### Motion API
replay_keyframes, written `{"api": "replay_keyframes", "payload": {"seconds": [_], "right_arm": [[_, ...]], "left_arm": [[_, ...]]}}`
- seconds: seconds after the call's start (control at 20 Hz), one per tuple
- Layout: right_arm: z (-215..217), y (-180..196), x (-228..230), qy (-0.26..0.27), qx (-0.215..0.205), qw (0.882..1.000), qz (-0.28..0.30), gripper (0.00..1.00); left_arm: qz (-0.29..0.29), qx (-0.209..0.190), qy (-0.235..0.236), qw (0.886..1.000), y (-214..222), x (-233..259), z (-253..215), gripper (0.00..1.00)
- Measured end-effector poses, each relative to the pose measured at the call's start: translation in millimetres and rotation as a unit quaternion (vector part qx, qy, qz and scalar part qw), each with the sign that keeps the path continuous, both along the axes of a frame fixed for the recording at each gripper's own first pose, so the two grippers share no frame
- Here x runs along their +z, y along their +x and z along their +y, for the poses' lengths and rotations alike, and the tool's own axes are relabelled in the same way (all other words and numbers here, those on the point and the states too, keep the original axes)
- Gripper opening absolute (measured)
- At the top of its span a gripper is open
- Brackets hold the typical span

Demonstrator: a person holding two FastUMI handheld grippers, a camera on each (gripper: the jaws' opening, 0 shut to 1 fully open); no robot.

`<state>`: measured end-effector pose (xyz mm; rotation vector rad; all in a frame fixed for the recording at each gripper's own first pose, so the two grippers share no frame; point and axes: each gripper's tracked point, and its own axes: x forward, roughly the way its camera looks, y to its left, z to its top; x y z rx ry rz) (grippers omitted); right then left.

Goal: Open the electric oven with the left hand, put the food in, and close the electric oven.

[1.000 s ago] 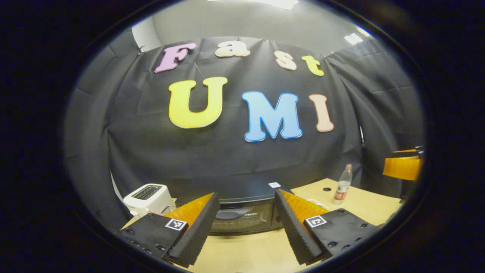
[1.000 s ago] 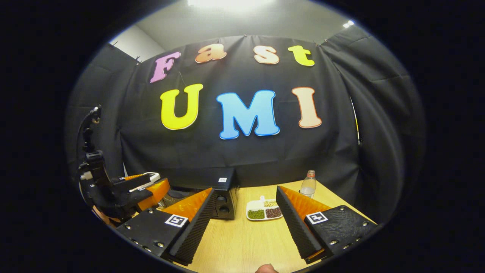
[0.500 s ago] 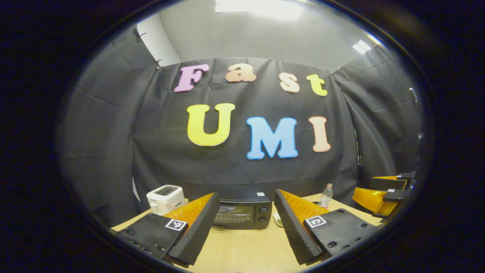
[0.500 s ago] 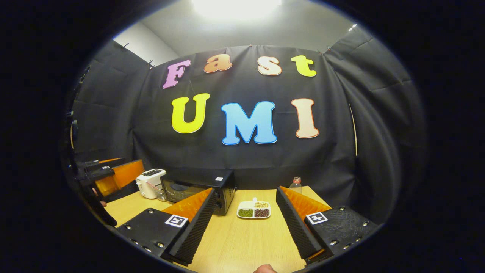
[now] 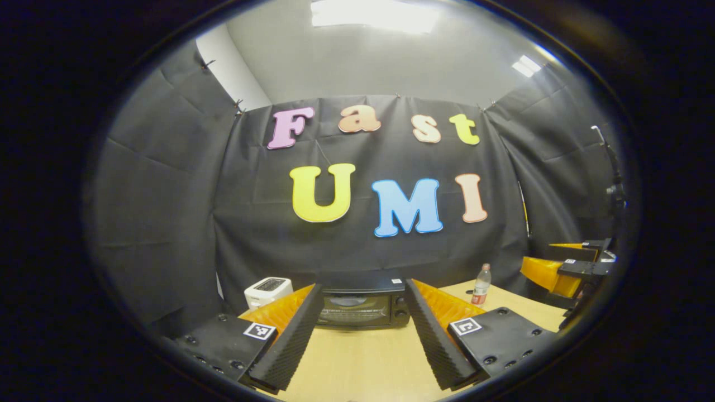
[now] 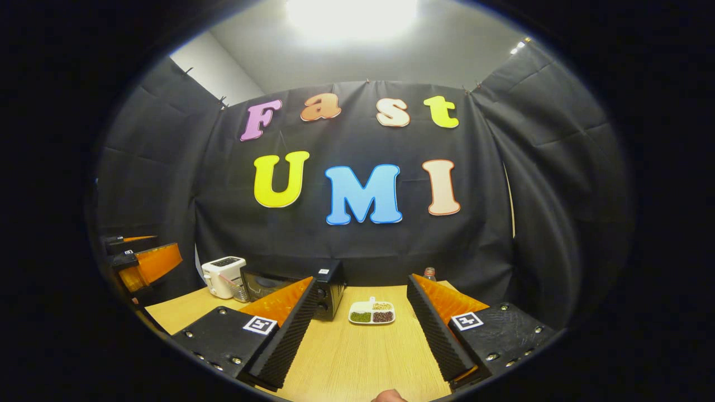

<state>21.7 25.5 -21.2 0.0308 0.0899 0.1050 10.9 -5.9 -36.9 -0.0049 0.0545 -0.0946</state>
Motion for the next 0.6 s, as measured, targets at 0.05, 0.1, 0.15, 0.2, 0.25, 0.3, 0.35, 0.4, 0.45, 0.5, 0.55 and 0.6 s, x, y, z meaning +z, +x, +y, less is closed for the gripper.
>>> {"api": "replay_keyframes", "payload": {"seconds": [0.05, 0.1, 0.15, 0.2, 0.25, 0.3, 0.35, 0.4, 0.45, 0.5, 0.55, 0.6], "right_arm": [[2, -5, 3, -0.001, -0.006, 1.000, -0.005, 0.98], [4, -8, 6, -0.002, -0.007, 1.000, -0.008, 0.98], [9, -11, 8, -0.001, -0.006, 1.000, -0.010, 0.98], [12, -14, 10, -0.002, -0.003, 1.000, -0.011, 0.98], [15, -16, 10, -0.004, -0.003, 1.000, -0.012, 0.98], [16, -18, 11, -0.008, -0.003, 1.000, -0.011, 0.98], [17, -20, 12, -0.009, -0.003, 1.000, -0.011, 0.98], [18, -22, 13, -0.009, -0.002, 1.000, -0.010, 0.98], [19, -24, 15, -0.008, -0.003, 1.000, -0.012, 0.98], [20, -25, 16, -0.008, -0.004, 1.000, -0.013, 0.98], [20, -26, 17, -0.009, -0.005, 1.000, -0.014, 0.98], [21, -28, 17, -0.011, -0.005, 1.000, -0.014, 0.98]], "left_arm": [[0.000, 0.000, -0.002, 1.000, -4, 0, 6, 1.00], [0.003, -0.001, -0.003, 1.000, -7, -2, 10, 1.00], [0.006, 0.000, -0.005, 1.000, -8, -3, 15, 1.00], [0.006, 0.000, -0.008, 1.000, -10, -3, 18, 1.00], [0.004, 0.001, -0.010, 1.000, -13, -2, 22, 1.00], [0.001, 0.002, -0.012, 1.000, -15, 0, 25, 1.00], [0.001, 0.001, -0.012, 1.000, -18, 0, 27, 1.00], [0.002, 0.001, -0.013, 1.000, -20, -1, 29, 1.00], [0.002, -0.001, -0.014, 1.000, -20, 0, 30, 1.00], [0.003, 0.000, -0.015, 1.000, -22, -1, 32, 1.00], [0.004, 0.000, -0.017, 1.000, -24, -1, 33, 1.00], [0.004, -0.002, -0.018, 1.000, -24, -1, 33, 0.98]]}}
